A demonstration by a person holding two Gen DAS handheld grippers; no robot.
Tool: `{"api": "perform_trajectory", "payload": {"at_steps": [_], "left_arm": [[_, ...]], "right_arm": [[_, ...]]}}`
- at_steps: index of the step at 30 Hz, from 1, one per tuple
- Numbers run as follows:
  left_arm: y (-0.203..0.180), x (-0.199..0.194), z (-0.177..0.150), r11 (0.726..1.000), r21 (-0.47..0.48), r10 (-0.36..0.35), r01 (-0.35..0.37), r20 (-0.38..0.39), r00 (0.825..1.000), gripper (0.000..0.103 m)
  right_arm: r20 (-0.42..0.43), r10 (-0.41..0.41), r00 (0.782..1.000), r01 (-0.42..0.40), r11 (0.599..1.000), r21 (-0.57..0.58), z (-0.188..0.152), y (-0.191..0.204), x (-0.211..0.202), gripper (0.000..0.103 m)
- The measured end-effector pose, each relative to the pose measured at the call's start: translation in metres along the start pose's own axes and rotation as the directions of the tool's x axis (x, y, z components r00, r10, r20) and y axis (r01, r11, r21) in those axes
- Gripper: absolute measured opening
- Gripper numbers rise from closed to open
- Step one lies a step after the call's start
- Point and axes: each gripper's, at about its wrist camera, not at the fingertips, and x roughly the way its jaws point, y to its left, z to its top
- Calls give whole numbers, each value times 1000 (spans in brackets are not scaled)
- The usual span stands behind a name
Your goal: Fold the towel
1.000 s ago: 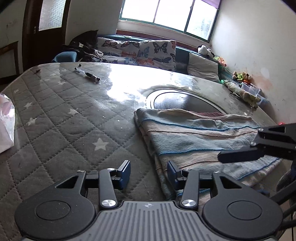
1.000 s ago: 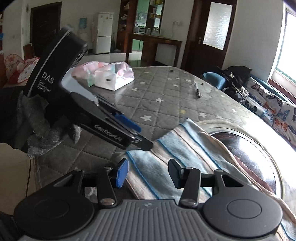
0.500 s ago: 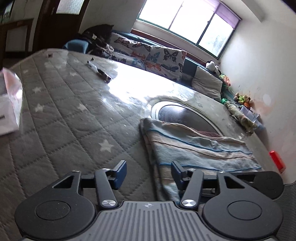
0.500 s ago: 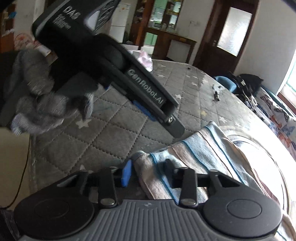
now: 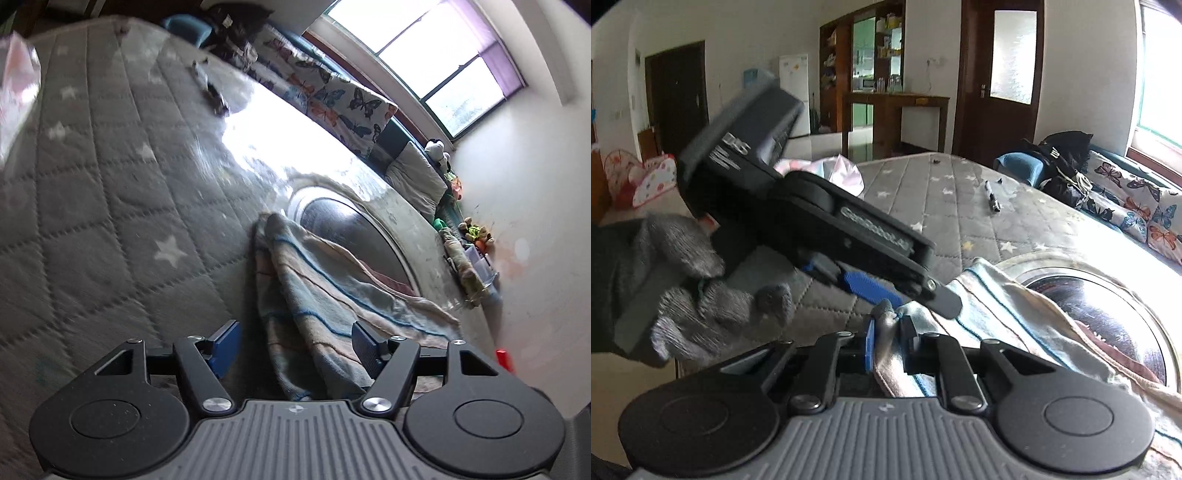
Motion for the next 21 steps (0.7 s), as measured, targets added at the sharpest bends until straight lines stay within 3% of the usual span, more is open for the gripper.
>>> {"api": "perform_trajectory", "payload": {"at_steps": [3, 4, 7, 10, 15, 18, 21], "left_arm": [[0, 9, 1, 998, -50, -25, 24, -20, 999, 52], [0, 11, 1, 997, -64, -34, 33, -21, 999, 40], [2, 16, 1, 994, -90, -62, 60, -18, 998, 19], [2, 16, 1, 994, -86, -70, 69, -7, 998, 15], [1, 12, 2, 995, -70, -74, 74, 2, 997, 14], [-5, 9, 3, 995, -53, -80, 81, 15, 997, 13], [-16, 3, 4, 995, -29, -93, 94, 31, 995, 13]], "right_arm": [[16, 3, 1000, -3, 1000, 6, -1, -2, -7, 12], [20, 6, 1000, -6, 1000, 7, -2, -3, -9, 12], [20, 12, 1000, -13, 1000, 9, -6, -4, -11, 14], [18, 23, 1000, -24, 1000, 15, -8, -5, -14, 22], [31, -5, 1000, 3, 997, 81, -19, -26, -38, 25], [14, -113, 993, 111, 985, 132, -26, -52, -46, 28], [-34, -252, 967, 254, 952, 172, -33, -85, -39, 29]]}}
